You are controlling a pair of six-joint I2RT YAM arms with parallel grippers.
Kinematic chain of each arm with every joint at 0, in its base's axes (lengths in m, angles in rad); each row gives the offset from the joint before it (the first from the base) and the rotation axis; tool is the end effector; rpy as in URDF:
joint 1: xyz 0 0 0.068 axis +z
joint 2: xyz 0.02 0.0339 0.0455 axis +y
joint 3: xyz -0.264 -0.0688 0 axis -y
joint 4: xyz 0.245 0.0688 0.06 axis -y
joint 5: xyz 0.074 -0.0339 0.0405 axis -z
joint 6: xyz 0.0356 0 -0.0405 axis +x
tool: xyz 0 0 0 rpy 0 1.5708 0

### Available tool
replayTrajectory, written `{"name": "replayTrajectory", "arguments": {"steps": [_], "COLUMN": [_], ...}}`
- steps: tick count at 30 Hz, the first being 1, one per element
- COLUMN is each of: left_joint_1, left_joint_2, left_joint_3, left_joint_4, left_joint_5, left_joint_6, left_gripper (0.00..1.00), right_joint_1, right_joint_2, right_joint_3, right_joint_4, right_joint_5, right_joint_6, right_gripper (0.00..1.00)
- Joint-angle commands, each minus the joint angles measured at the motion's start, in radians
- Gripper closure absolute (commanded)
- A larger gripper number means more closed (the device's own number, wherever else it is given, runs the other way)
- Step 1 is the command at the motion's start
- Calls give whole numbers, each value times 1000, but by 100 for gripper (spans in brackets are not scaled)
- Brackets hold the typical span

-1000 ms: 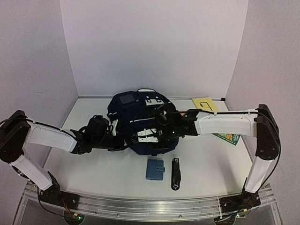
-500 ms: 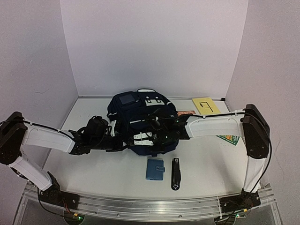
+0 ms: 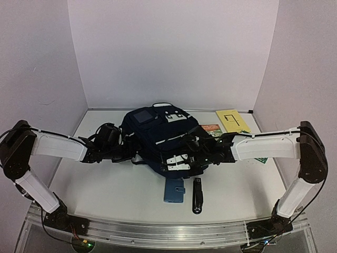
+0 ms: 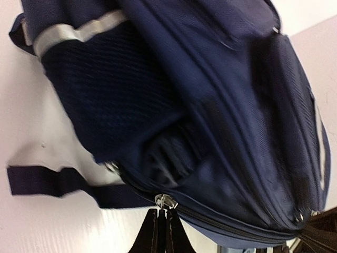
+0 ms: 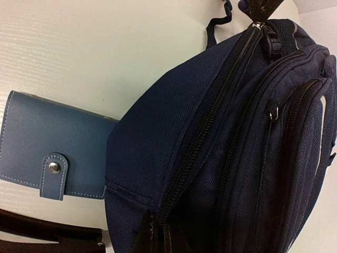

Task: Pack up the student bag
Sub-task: Zip the student bag at the center of the board.

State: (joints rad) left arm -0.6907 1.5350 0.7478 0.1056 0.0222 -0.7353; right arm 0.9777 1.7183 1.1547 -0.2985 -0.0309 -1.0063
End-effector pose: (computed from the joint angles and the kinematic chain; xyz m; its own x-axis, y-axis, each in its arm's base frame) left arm 0.2393 -0.1988 0.1771 -0.7963 -0.2119 -0.5665 0.1564 0.8326 -0.5313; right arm 0.2055 0.3068 0.2113 0.4827 -0.7947 -0.3680 -0.8079 -0.2419 -0.5373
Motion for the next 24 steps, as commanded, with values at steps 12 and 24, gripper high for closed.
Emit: {"name": "replayTrajectory", "arguments": {"steps": [12, 24], "left_joint_1": [186, 301], "left_joint_2": [89, 136], "left_joint_3": [92, 149], "left_joint_4": [28, -5], "left_joint_5": [-105, 26], "left_joint_6": [-39, -16], "left_gripper": [100, 97], "right_joint_1": [-38, 41], "right_joint_2": [-4, 172], "right_joint_3": [70, 546], "right_joint_4": [-63, -361], "right_joint_5": [-48, -174], "right_joint_6": [42, 341], "right_gripper": [100, 32]}}
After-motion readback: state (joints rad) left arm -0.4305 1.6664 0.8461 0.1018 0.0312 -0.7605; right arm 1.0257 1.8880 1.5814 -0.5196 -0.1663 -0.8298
